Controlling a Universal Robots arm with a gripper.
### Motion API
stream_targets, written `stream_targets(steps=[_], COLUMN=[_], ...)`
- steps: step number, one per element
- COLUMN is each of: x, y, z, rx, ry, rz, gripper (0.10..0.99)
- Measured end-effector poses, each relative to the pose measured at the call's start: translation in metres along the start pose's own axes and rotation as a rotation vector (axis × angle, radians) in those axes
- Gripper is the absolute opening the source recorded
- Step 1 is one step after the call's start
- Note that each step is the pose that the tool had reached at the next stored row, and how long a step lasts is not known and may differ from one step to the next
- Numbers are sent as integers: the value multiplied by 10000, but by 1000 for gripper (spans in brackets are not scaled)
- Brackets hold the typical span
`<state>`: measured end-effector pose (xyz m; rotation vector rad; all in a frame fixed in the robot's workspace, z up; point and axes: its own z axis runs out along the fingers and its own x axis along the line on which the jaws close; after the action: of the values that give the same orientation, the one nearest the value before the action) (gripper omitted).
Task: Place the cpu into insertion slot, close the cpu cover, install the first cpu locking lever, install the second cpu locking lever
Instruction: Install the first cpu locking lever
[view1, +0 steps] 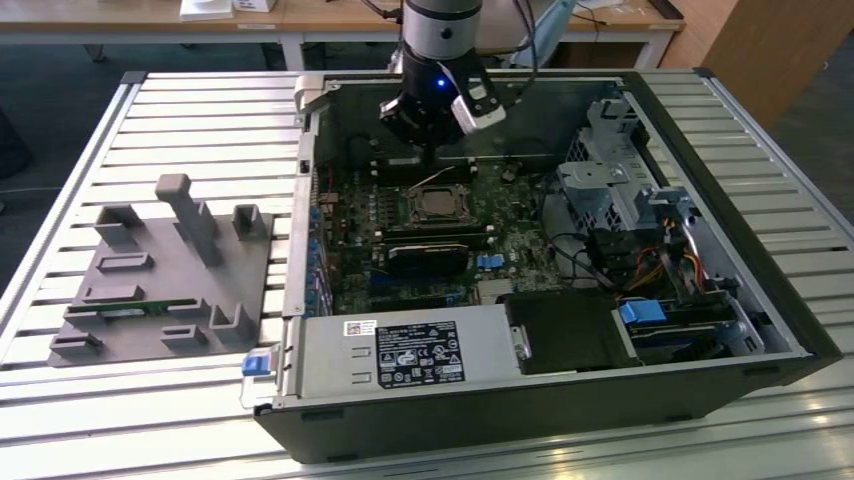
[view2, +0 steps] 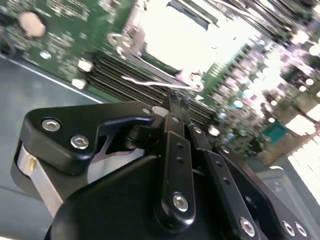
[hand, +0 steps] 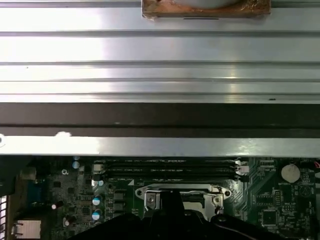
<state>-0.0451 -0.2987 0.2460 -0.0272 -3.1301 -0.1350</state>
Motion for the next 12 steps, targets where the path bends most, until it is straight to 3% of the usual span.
stream_targets(steps=[4, 7, 12], x=[-29, -30, -52], y=[-1, -3, -5], z=[15, 49, 126], rx=[-32, -176, -176], ry=[9, 9, 11], rz=[2, 0, -6], gripper=[106, 106, 106])
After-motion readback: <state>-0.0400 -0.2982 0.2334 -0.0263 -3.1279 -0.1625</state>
